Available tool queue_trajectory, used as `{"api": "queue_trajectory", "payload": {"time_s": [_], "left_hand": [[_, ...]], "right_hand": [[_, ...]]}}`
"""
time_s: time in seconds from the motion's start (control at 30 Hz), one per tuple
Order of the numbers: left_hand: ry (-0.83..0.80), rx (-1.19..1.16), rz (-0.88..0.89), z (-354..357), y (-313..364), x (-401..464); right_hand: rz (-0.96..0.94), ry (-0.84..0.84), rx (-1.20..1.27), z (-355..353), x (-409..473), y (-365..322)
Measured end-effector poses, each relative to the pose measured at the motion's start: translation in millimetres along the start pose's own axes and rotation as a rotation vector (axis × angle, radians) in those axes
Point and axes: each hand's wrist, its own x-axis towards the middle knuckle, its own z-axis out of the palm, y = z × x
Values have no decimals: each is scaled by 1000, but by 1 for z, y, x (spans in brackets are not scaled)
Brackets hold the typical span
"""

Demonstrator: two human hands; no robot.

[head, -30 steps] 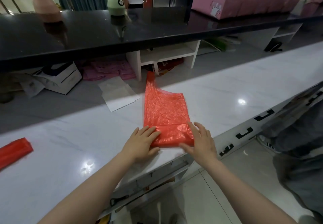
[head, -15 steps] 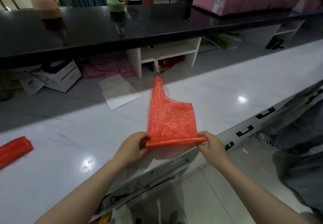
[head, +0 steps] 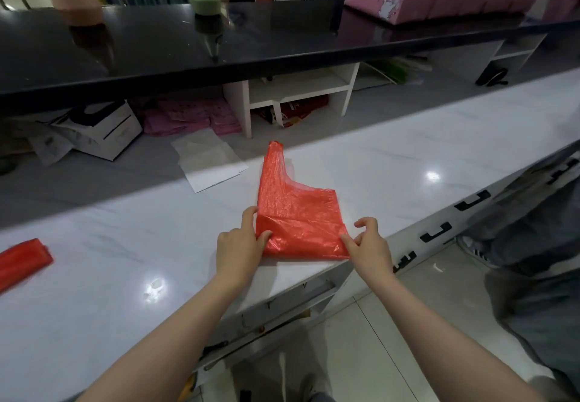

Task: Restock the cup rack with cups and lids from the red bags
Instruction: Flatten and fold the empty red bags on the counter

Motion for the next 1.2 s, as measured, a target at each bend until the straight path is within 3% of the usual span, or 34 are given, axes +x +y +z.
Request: {"api": "queue_trajectory", "payload": {"time_s": [0.2, 0.3, 0.37, 0.53, 0.73, 0.87, 1.03, 1.2], "left_hand": [[70, 58, 97, 2, 1, -16], [136, 93, 247, 6, -3, -17], [91, 127, 326, 6, -9, -17], [-206, 306, 430, -2, -35, -15], [-241, 234, 524, -12, -50, -21], [-182, 120, 485, -12, -47, -25], [-137, -85, 215, -12, -32, -26], [-93, -210, -40, -7, -21, -25]], "right_hand": [[-159, -15, -130, 2, 0, 8], [-269, -44, -261, 3, 0, 13], [-339, -43, -333, 2, -2, 18], [-459, -47, -460, -3, -12, 37], [-634, -15, -330, -5, -23, 46], [-473, -38, -31, -7, -28, 35], [-264, -76, 57, -3, -24, 17], [-55, -6, 72, 7, -17, 4]]}}
